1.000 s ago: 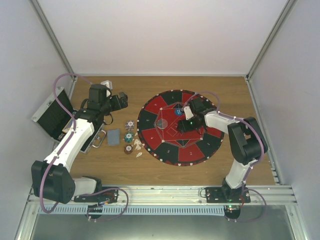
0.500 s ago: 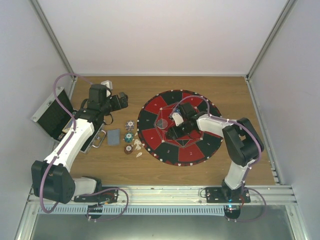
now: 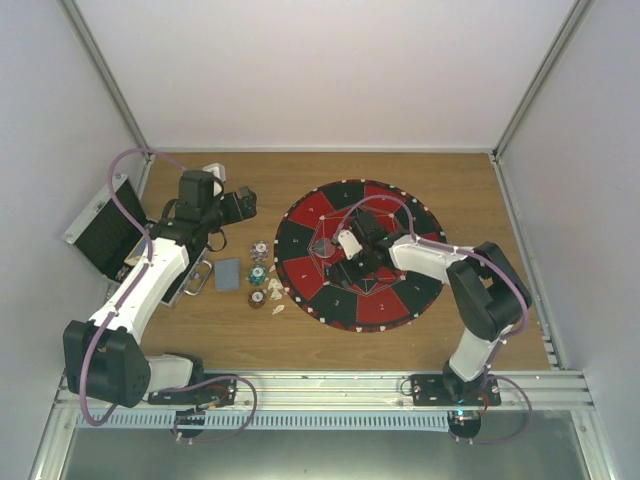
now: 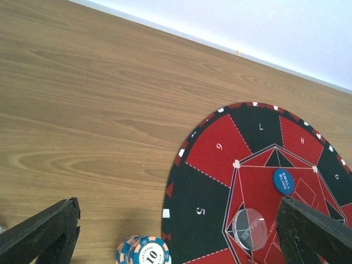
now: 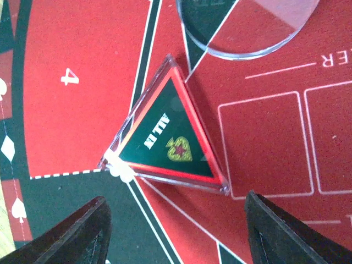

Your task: Distribute texas hold em gaming equipment

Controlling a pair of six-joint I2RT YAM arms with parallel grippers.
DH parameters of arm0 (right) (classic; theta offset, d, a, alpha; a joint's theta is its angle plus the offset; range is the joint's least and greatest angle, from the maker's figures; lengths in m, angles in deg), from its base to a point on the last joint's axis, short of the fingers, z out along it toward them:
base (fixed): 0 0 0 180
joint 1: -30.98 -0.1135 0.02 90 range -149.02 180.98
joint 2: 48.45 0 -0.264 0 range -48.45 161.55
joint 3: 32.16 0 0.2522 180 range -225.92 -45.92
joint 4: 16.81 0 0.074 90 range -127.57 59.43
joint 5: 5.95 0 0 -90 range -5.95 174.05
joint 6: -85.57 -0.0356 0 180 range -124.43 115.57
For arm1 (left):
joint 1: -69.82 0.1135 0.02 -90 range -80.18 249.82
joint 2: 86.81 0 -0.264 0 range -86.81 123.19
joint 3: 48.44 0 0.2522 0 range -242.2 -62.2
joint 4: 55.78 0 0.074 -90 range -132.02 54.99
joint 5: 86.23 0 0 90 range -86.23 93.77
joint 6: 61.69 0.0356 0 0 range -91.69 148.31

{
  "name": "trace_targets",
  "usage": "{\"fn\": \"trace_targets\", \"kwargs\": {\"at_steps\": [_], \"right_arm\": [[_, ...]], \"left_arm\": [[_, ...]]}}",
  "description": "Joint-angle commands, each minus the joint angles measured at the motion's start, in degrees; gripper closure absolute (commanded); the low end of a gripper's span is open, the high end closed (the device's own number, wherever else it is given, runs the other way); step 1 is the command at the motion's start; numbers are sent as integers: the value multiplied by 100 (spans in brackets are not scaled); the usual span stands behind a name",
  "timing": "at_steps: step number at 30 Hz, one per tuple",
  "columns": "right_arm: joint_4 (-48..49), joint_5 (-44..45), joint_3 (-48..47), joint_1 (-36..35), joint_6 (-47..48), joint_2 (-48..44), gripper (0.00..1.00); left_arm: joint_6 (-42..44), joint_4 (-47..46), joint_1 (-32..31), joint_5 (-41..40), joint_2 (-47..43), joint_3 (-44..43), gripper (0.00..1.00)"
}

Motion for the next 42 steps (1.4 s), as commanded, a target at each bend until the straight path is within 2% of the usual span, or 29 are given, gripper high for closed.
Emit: {"fn": "trace_targets", "kwargs": {"at_steps": [1,9,18,32,37,42], "right_arm": [[-56,676,228,-243,336,-336,33],[74,1111,294,-554,472,-139,33],[253,1669,35,-614,175,291,34],[330,1865,-513,-611,54,791,37],[236,1626,-598,-614,156,500,35],[85,1643,-694,-594,219,-274,27]], "left_arm": [[-80,-163,-41,75,-13,79,2],[-80,-163,-38,66,-25,74,2],[-80,-167,-37,67,-22,60,2],[-72,-158,-36,25,14,-6,2],[-64,-150,-42,-20,14,-31,2],[-36,-158,-37,-309,-77,-18,2]]}}
